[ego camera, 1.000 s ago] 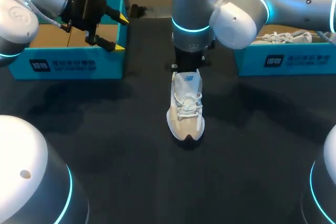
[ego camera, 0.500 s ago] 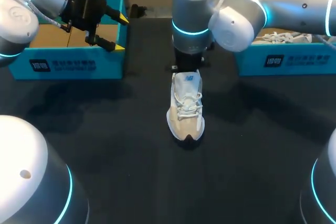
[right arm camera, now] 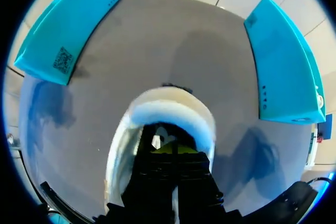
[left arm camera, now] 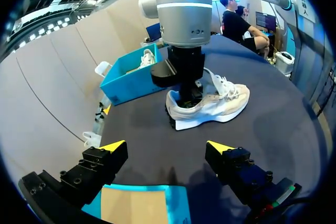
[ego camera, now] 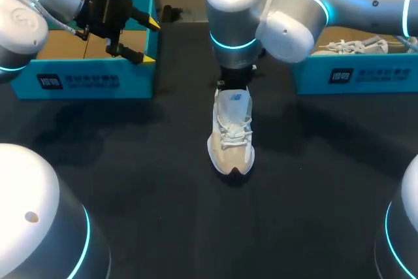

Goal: Take the shoe out of the shoebox, open the shoe tongue, remove and reinsert the insole, then place the shoe into the shoebox

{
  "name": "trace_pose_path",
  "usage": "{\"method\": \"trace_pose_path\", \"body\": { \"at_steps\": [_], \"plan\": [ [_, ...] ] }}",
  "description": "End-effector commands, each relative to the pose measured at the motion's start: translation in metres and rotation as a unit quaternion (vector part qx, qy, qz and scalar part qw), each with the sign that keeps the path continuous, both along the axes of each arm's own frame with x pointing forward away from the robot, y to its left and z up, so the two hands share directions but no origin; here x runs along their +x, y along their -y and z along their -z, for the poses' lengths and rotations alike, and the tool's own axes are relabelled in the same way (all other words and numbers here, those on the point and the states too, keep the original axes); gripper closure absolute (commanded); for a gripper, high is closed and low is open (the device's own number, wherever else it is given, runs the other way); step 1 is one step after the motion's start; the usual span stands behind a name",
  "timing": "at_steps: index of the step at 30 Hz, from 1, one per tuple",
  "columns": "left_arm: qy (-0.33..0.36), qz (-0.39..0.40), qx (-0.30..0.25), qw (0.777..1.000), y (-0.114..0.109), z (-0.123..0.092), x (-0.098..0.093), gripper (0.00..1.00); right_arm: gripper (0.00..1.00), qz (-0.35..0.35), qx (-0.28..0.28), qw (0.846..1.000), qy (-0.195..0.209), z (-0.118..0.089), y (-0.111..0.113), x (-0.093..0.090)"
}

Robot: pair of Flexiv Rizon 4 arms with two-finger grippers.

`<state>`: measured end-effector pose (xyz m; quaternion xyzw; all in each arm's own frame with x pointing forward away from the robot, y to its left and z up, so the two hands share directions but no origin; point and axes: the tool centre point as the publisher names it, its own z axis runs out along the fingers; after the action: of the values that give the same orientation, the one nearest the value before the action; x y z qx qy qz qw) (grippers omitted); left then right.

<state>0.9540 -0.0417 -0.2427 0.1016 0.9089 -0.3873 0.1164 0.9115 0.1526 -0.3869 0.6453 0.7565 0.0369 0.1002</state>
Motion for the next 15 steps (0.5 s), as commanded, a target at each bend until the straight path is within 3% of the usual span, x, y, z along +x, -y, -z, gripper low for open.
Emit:
{"method": "trace_pose_path", "body": {
  "at_steps": [1, 7, 15],
  "plan": [
    [0.000, 0.001, 0.001, 1.000, 0.000, 0.000, 0.001, 0.00, 1.00, -0.005, 0.008, 1.000, -0.008, 0.017, -0.007, 0.009],
    [0.000, 0.001, 0.001, 1.000, 0.000, 0.000, 0.001, 0.00, 1.00, 0.000, 0.022, 1.000, -0.016, 0.027, -0.010, 0.004],
    [0.000, 0.001, 0.001, 1.000, 0.000, 0.000, 0.001, 0.00, 1.00, 0.008, 0.002, 1.000, 0.008, 0.005, -0.008, 0.002]
  ]
}}
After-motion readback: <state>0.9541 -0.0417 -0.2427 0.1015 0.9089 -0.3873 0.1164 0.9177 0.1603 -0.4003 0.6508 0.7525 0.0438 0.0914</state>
